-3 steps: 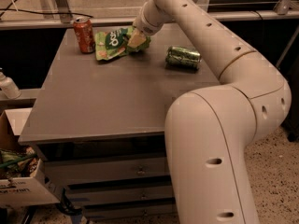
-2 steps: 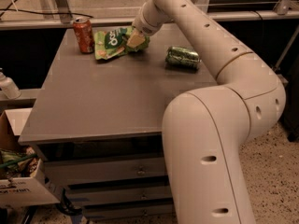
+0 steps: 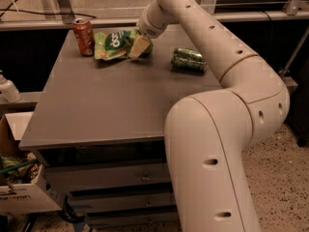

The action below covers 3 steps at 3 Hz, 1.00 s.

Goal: Move green rice chip bag near coke can

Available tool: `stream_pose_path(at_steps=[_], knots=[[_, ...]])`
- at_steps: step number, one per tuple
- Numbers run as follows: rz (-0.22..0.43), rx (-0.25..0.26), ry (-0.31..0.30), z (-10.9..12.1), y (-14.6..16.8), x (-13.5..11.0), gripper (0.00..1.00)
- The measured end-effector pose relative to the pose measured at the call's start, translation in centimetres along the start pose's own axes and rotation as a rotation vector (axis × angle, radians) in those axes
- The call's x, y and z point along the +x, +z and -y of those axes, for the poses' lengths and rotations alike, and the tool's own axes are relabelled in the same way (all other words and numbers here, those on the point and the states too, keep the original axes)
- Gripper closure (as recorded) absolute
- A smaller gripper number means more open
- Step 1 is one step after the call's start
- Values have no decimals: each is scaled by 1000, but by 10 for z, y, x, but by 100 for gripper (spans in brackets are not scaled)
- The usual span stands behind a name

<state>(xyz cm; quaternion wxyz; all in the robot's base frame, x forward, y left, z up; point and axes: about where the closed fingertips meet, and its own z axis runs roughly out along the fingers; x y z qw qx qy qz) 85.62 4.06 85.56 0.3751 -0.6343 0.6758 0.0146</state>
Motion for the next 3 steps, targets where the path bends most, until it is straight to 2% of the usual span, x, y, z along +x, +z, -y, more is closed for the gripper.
stream_pose_path(at_steps=[1, 2, 3], knots=[[20, -8, 15, 3, -6, -4, 0], [88, 28, 17, 19, -32, -22, 0], [88, 19, 21, 18, -26, -22, 0]])
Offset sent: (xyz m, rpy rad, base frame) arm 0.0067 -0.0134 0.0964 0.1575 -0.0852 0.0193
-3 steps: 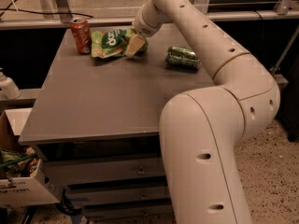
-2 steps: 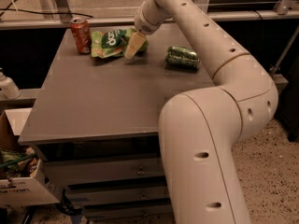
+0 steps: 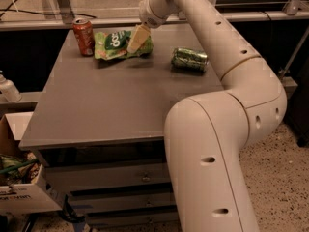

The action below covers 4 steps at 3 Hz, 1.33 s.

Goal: Move green rice chip bag near coke can

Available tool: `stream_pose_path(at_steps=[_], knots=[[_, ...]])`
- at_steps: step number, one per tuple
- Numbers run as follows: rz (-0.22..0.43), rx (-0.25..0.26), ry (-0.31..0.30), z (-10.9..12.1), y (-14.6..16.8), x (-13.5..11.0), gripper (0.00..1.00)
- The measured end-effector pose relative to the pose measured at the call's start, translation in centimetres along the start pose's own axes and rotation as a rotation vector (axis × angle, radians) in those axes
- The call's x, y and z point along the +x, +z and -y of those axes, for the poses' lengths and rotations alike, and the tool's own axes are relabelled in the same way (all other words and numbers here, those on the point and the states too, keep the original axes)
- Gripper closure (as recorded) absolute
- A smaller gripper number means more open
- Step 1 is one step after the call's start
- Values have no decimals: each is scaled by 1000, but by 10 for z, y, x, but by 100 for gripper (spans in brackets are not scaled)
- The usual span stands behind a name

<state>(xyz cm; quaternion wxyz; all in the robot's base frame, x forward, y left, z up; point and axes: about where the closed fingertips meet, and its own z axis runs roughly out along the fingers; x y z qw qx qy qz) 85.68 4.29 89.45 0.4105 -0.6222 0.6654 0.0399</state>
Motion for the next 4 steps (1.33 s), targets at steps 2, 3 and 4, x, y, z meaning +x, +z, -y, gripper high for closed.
stream_pose_path(at_steps=[2, 3, 4], knots=[[-24, -8, 42, -8, -19, 0, 0], [-60, -12, 96, -22, -52, 1, 0], [-102, -22, 131, -40, -88, 6, 0]])
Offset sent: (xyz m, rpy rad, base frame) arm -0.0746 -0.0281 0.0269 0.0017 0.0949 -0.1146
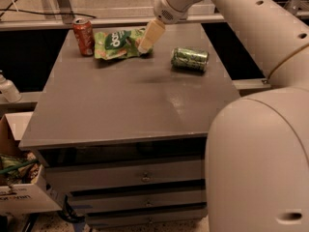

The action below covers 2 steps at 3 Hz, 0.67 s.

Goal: Move green rice chip bag near coke can

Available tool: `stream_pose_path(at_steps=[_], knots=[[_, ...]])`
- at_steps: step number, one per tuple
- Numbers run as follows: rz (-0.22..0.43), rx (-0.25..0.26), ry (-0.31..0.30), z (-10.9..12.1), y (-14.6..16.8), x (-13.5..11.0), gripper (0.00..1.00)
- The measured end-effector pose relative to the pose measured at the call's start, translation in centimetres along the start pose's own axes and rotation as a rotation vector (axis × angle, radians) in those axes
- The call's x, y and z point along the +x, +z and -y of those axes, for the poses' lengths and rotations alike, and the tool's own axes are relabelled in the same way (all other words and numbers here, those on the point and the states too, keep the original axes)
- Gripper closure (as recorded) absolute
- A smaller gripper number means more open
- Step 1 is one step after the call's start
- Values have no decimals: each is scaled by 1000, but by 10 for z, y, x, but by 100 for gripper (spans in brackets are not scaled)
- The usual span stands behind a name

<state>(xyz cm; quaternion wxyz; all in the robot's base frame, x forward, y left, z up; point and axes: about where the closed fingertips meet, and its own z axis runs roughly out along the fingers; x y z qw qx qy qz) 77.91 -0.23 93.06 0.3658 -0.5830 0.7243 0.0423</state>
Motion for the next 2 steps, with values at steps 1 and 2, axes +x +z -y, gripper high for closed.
stream_pose_path(at_steps=[1, 2], knots=[[-24, 16, 71, -13, -42, 38, 0], [-24, 16, 71, -13, -42, 38, 0]])
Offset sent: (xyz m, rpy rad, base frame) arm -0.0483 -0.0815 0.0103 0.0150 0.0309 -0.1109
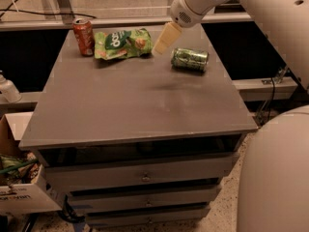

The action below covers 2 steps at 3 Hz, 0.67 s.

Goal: Move green rice chip bag near coke can

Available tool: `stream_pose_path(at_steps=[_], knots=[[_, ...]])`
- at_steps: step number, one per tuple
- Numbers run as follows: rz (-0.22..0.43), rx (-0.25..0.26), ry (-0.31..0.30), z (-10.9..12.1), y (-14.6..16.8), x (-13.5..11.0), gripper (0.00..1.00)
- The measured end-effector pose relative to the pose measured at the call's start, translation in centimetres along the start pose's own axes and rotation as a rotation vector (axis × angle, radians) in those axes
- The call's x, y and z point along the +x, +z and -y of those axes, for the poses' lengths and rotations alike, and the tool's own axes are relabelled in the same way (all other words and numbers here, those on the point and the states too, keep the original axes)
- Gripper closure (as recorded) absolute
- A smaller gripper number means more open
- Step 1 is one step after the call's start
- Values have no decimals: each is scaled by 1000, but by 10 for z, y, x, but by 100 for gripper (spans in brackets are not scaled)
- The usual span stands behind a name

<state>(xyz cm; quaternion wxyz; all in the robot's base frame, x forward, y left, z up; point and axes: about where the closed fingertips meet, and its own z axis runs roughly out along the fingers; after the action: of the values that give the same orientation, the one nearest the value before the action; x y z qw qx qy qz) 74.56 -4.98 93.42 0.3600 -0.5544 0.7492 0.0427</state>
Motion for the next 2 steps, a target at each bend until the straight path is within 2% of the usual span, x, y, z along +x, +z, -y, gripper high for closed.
stream_pose_path(at_steps=[1, 2], knots=[[11, -14, -20, -2, 4, 6, 0], [47, -51, -34, -4, -3, 25, 0]])
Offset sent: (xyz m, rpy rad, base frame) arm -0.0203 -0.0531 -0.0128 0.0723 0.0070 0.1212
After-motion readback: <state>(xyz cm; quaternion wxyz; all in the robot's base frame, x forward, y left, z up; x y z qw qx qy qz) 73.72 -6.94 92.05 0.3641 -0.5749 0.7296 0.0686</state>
